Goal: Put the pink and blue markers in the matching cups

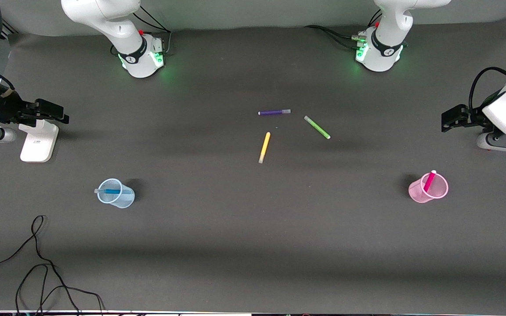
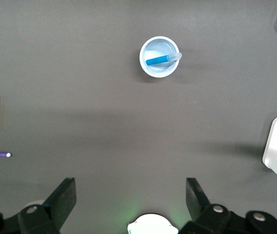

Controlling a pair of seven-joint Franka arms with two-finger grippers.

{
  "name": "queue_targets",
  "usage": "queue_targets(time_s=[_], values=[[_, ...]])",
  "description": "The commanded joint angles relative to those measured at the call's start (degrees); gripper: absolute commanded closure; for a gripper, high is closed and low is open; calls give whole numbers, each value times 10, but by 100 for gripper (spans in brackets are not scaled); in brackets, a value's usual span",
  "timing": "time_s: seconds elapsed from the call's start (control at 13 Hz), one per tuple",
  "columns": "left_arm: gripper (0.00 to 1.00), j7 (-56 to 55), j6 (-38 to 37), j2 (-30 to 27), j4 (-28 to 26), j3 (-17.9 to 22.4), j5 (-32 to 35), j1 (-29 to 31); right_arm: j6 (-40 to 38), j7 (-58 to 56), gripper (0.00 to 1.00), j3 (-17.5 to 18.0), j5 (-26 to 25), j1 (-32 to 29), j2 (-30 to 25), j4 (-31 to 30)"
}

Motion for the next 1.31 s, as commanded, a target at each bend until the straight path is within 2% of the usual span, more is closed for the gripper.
queue_targets(time_s=[0.0,0.46,0.77,0.92,1.23], values=[[0,-2,12,-21,-23,1,-5,-4,-9,-18,0,10,13,-20,3,15],[0,-20,6,-20,-20,2,-18,-5,2,38,0,4,2,-17,9,30],[0,-41,5,-20,-20,3,-17,-5,6,57,0,4,-12,-14,1,14],[0,-41,5,-20,-19,3,-17,-4,46,58,0,7,-52,-3,-14,-21],[0,-38,-1,-18,-12,5,-15,-4,67,60,0,3,-46,-2,-29,-40]])
